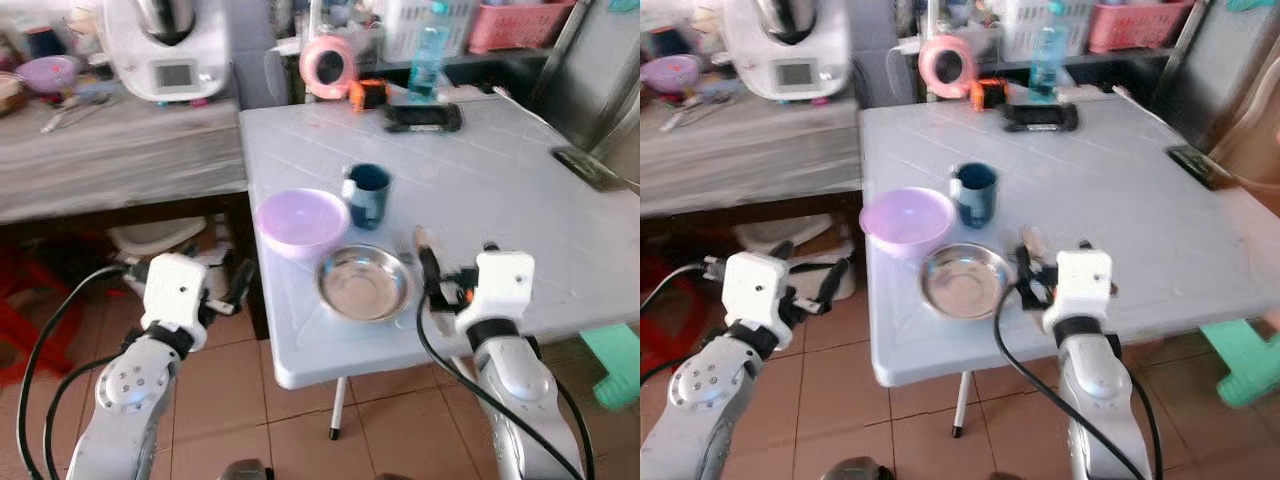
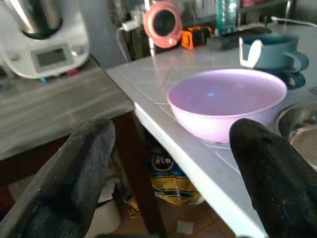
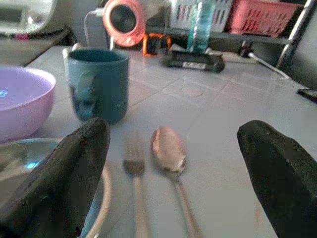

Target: Setting the table

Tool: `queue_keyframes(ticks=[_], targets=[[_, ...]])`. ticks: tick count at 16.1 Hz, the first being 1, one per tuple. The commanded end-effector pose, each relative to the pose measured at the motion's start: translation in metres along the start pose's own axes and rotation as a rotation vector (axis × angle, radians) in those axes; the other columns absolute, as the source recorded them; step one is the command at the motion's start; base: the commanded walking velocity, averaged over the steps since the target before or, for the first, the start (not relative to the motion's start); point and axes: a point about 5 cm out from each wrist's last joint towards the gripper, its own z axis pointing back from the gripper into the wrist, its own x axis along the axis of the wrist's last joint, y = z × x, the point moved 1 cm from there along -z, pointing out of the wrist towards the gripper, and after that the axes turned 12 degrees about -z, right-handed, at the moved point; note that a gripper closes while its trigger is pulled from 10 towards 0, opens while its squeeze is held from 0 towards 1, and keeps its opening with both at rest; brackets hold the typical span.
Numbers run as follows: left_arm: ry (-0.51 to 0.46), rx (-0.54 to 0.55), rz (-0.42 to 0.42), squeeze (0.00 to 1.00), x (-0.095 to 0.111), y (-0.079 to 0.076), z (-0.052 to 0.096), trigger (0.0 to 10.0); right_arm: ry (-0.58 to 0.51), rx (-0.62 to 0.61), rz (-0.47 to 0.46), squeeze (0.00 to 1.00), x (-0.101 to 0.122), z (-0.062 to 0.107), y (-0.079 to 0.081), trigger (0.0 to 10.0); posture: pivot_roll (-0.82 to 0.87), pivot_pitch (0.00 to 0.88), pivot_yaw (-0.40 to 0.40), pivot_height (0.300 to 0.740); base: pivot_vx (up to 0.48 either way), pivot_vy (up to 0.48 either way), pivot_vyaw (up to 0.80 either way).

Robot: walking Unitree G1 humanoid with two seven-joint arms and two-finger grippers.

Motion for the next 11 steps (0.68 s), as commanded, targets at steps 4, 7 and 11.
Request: queue_keyframes(ticks=[4,7,11], targets=[[-0.013,-0.047,0.020,0.00,0.002,-0.003,0.004,10.0,0.012,-0.018,-0.039,0.00,-0.002,0.002,-0.002,10.0,0.02,0.000,0.008,0.740,0.000,0.000,0.20],[-0.015,-0.062,0.012,0.00,0.004,-0.003,0.006,10.0,0.047,-0.055,-0.068,0.00,-0.007,0.003,-0.009,10.0,0.01,0.004,0.009,0.740,0.000,0.000,0.00],[-0.011,-0.072,0.012,0.00,0.003,-0.004,0.007,10.0,0.111,-0.055,-0.116,0.00,-0.016,0.006,-0.009,10.0,0.01,0.012,0.007,0.740,0.000,0.000,0.00]])
